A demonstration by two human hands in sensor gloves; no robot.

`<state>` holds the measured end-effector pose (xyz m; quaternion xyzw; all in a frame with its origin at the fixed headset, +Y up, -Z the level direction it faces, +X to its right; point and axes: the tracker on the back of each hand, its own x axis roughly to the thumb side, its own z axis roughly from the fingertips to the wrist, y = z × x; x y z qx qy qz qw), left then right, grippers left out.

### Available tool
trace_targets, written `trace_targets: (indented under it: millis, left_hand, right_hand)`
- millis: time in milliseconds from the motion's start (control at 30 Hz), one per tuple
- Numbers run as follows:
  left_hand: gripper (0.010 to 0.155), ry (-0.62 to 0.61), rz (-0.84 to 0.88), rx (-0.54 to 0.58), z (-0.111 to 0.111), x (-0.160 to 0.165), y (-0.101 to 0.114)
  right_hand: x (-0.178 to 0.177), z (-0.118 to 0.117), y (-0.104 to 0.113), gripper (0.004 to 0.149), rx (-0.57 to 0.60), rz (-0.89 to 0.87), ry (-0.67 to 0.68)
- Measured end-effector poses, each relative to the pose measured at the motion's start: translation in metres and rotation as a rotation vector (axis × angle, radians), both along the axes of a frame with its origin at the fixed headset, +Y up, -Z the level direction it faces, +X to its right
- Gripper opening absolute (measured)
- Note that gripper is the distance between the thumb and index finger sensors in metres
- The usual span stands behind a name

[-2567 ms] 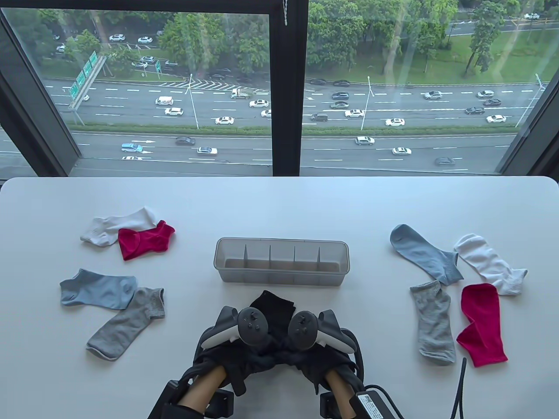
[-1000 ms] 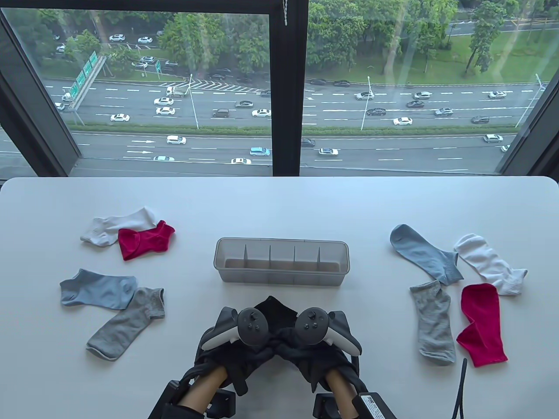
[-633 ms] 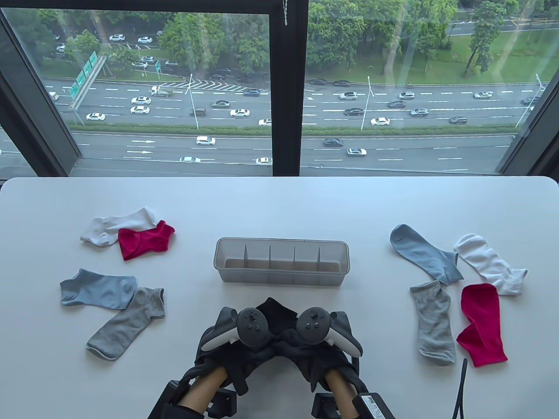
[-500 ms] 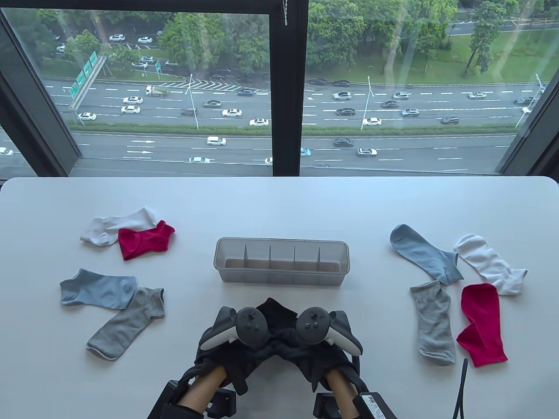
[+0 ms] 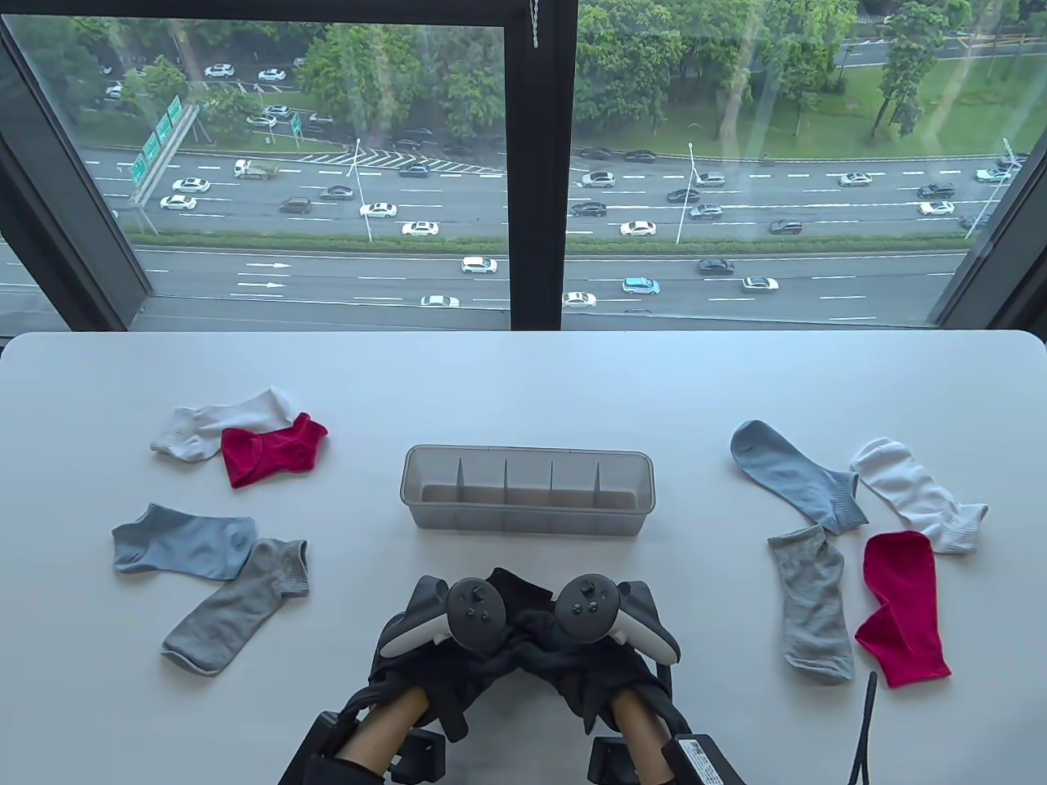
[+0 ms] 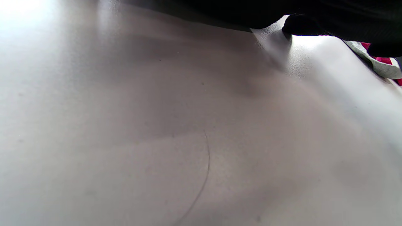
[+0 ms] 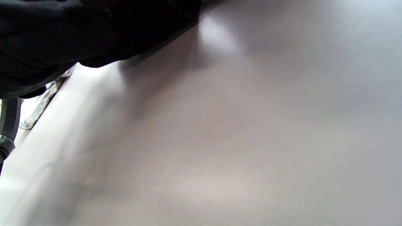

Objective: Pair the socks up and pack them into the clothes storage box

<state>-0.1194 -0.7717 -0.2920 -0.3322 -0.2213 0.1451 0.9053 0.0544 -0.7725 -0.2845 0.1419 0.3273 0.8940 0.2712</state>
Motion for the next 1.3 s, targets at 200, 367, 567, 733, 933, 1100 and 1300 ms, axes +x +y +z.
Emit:
trace_targets:
  millis: [200, 367, 567, 733, 933, 1100, 1300]
  left_hand:
    - [0.058, 0.021, -0.006, 0.007, -0.001, 0.001, 0.0]
    - [0.059, 0.04, 0.015, 0.141, 0.001, 0.002, 0.008]
    - [0.049, 0.034, 0.002, 0.156, 0.0, -0.002, 0.009]
    - [0.052, 0.026, 0.056, 0.014, -0.001, -0.004, 0.003]
    - [0.063, 0.035, -0.012, 0.115, -0.001, -0.002, 0.006]
    - [0.054, 0.031, 0.034, 0.252, 0.001, -0.001, 0.016]
    - [0.05, -0.001, 0.066, 0.151, 0.0, -0.003, 0.012]
  right_hand:
    - [0.001, 0.0, 0.001, 0.045, -0.018, -0.05, -0.022]
    - [0.004, -0.002, 0.001, 0.044, -0.022, -0.059, -0.033]
    - [0.001, 0.001, 0.0, 0.062, -0.002, -0.03, -0.002]
    - [0.004, -0.001, 0.003, 0.05, 0.038, -0.035, -0.026]
    - [0.004, 0.0, 0.003, 0.047, 0.001, -0.08, -0.027]
    - [0.006, 0.0, 0.003, 0.049, -0.011, -0.114, -0.06]
    - [0.004, 0.0, 0.007, 0.055, 0.025, -0.11, -0.058]
